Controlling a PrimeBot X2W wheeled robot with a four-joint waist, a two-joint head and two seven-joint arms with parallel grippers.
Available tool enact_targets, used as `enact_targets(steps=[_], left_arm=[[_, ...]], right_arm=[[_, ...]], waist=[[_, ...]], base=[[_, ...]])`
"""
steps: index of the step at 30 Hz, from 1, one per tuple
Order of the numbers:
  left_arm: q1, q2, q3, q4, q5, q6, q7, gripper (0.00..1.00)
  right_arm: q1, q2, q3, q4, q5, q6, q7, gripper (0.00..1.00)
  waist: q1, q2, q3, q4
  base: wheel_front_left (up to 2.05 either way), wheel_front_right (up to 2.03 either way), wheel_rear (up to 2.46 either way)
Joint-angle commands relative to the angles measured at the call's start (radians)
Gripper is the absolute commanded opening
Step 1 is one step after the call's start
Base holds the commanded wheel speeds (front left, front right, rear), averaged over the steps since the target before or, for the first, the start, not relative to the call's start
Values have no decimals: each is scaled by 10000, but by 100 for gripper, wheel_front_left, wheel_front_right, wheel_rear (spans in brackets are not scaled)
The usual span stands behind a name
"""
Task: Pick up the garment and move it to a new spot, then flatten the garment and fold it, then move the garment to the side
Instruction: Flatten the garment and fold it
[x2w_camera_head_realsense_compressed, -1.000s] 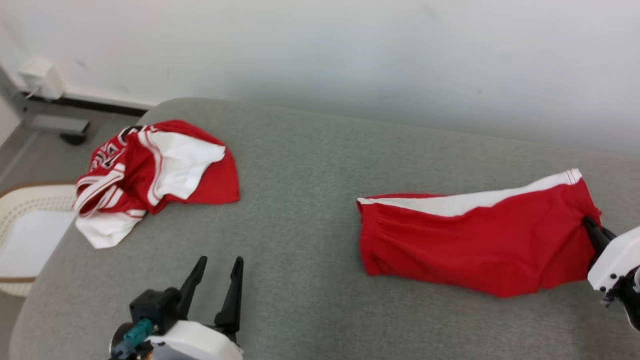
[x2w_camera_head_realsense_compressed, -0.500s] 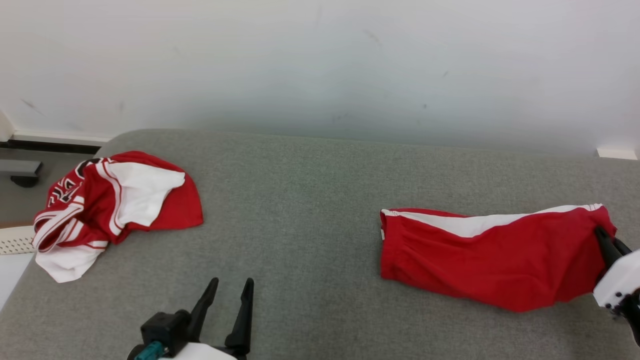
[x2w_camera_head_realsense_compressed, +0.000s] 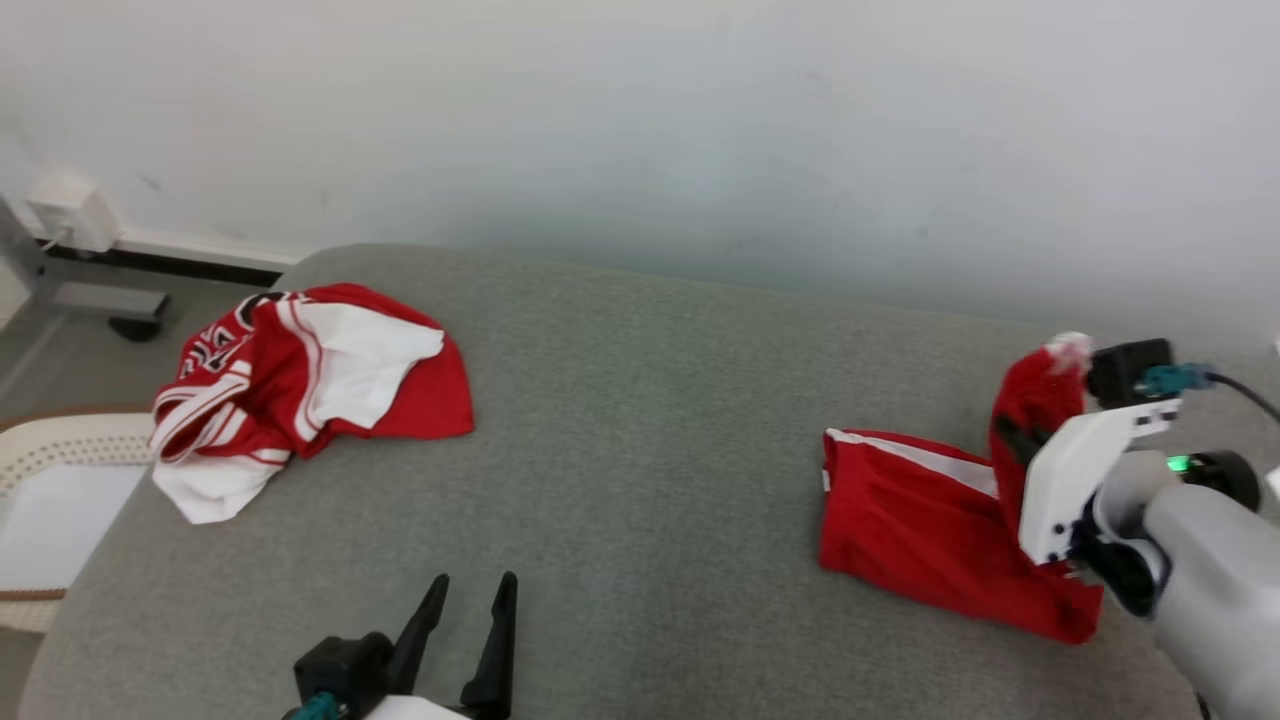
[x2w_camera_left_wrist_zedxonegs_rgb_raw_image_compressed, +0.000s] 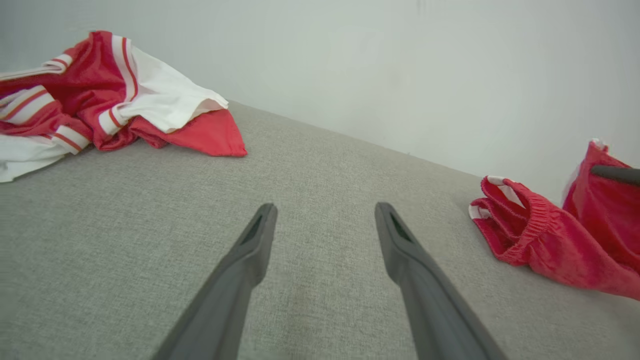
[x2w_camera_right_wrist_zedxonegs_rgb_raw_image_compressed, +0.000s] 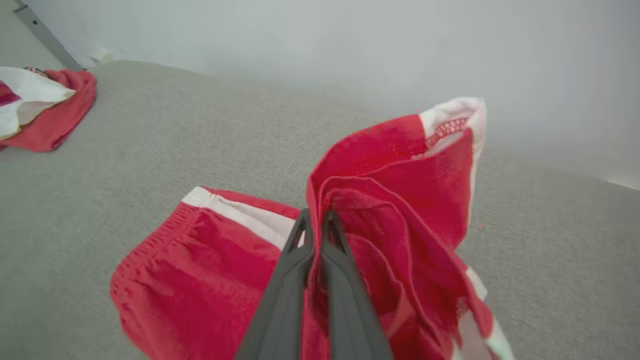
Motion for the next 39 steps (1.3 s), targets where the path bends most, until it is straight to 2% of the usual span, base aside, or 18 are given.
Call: enact_targets(steps=[1,7,14,15,16,17,22,26,34,39], left_arm=[[16,-48,77,88,129,-58,-1,100],[-72,-135,186,229,108,-170,-3,100],[-197,-175,249,295,74,-241,-1,100],[-223,-176,259,305,67,-245,-1,100],[-244,-176,256,312,30,-258,-1,100],[-262,-178,238,315,-32,-254,-1,100],[-212,-178,279,343,-91,-205,-1,100],[-113,-176,302,397,-88,-193,-1,100],[87,-176,461,307,-7,-179,-1,100],[183,-178,463,210,-22,-181,-1,100]], right_arm=[[-113,253,223,91,-94,-20,365,0],[-261,817,712,165,-53,-20,1193,0],[-323,1353,984,345,49,-20,1164,0],[-318,1413,1009,368,77,-20,1156,13],[-303,1477,1031,380,90,-20,1127,36],[-290,1537,1022,362,124,-20,1032,100],[-50,1735,1079,-176,338,-20,527,100],[24,1625,1159,-851,439,-20,36,100],[214,753,956,-2515,647,-20,-1829,100],[423,-57,535,-2417,420,-20,-2731,100]], waist=[[0,0,35,294],[0,0,156,650],[0,0,318,713],[0,0,349,698],[0,0,369,679],[0,0,377,655],[0,0,254,432],[0,0,65,247],[0,0,-245,-313],[0,0,-274,-562]], base=[[0,0,0],[0,0,0],[0,0,0],[0,0,0],[0,0,0],[0,0,0],[0,0,0],[0,0,0],[0,0,0],[0,0,0]])
